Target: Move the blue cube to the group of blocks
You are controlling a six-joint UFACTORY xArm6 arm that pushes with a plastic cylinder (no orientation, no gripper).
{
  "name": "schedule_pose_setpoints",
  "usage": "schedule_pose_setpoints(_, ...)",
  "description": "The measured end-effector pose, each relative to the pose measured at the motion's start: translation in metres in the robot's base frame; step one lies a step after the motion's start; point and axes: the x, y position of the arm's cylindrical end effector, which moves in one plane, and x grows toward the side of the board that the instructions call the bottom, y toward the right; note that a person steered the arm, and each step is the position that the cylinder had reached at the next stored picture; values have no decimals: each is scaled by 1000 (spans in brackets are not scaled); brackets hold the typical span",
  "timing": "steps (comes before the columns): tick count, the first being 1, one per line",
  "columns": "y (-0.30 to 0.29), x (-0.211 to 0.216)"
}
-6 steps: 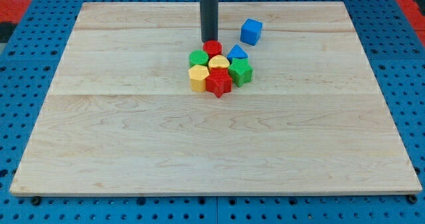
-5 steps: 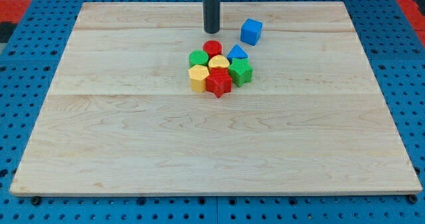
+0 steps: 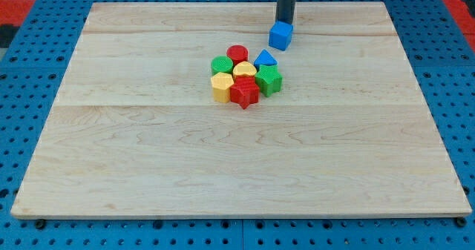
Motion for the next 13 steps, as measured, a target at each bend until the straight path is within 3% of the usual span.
schedule_pose_setpoints(3, -22, 31)
schedule_pose_setpoints(5, 50, 34)
schedule_pose_setpoints(13, -19, 45)
